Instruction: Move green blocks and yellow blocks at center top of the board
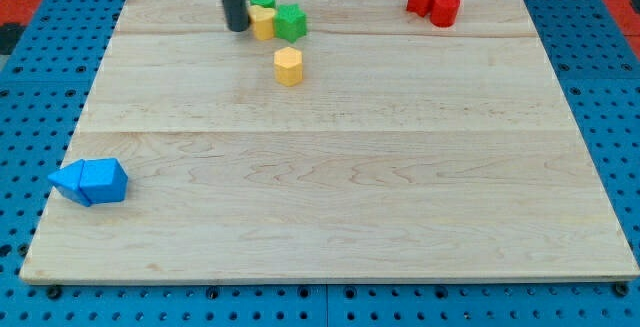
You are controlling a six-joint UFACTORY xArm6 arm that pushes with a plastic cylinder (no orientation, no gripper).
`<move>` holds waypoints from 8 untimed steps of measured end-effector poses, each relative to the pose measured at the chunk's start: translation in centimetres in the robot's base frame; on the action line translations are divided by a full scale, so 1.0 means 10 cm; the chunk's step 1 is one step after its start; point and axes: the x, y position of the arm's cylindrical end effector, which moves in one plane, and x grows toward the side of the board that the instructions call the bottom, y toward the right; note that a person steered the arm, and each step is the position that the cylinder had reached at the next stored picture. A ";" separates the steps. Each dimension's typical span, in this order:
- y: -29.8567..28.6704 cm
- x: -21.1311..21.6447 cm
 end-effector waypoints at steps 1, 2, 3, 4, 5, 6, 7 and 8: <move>0.03 0.03; -0.26 0.06; -0.28 -0.34; -0.15 -0.39; 0.35 -0.39; 0.18 -0.12; -0.08 0.63; 0.07 1.09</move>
